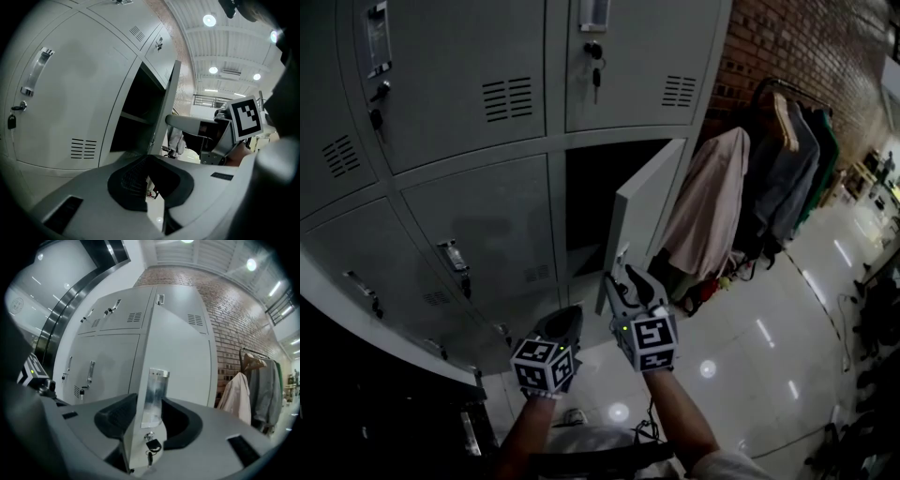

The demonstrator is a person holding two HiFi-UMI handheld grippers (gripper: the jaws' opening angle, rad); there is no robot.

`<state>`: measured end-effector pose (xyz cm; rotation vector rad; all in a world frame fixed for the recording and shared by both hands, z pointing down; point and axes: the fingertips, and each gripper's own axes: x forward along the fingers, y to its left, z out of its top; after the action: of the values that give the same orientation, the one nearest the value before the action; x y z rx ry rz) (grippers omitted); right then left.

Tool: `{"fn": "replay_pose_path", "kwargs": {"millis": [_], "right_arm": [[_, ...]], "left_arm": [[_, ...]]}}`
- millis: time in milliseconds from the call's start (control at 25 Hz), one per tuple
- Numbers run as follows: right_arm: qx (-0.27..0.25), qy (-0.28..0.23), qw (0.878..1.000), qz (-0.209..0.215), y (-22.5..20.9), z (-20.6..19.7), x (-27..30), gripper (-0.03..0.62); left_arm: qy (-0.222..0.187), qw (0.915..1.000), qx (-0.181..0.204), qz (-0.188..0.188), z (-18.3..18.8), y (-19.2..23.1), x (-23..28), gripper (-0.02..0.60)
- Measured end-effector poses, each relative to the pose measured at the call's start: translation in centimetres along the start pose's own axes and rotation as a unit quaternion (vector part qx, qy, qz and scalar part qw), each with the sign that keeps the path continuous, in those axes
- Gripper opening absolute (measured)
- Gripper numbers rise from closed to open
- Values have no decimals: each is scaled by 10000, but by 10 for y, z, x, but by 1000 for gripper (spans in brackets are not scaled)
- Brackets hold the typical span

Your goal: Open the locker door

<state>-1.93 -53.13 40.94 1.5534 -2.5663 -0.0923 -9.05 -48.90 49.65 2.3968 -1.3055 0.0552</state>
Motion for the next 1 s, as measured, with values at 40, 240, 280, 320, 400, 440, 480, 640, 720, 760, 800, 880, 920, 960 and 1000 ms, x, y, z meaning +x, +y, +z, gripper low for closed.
{"fn": "replay_pose_path", "kwargs": {"millis": [40,240,280,320,400,440,480,640,720,760,800,880,920,960,1000], "right_arm": [[9,-9,10000,-13,-3,-1,-5,193],[36,-18,9998,-200,-18,-7,-35,178],[55,-18,9997,-256,-22,-7,-40,178],[75,-18,9995,-308,-26,-8,-46,179],[99,-26,9992,-388,-34,-9,-57,174],[100,-41,9991,-417,-38,-10,-63,161],[97,-56,9989,-446,-41,-11,-68,138],[122,-68,9980,-612,-57,-17,-87,60],[203,-7,9974,-696,-68,-21,-96,58],[249,27,9967,-775,-75,-23,-101,58],[294,28,9957,-883,-83,-24,-107,58],[376,-21,9931,-1113,-104,-25,-117,57],[421,-41,9918,-1207,-115,-26,-121,55],[475,-51,9906,-1282,-125,-29,-125,55],[542,-48,9894,-1346,-136,-32,-128,54]], "left_arm": [[10,10000,7,-28,-1,-4,1,-3],[88,9998,37,-178,-8,-23,4,-3],[99,9997,44,-206,-9,-27,4,-3],[108,9997,51,-233,-10,-31,5,-3],[128,9995,67,-290,-12,-38,6,-3],[141,9994,73,-317,-13,-42,7,-3],[154,9993,77,-338,-15,-45,8,-3],[184,9990,76,-399,-18,-55,11,-3],[205,9988,86,-434,-19,-60,12,-3],[220,9987,93,-451,-20,-63,12,-3],[236,9986,97,-466,-21,-64,13,-3],[268,9984,94,-493,-23,-67,14,-3],[283,9983,90,-507,-25,-67,15,-3],[298,9982,87,-521,-26,-68,16,-3],[312,9980,82,-536,-27,-69,17,-3]]}}
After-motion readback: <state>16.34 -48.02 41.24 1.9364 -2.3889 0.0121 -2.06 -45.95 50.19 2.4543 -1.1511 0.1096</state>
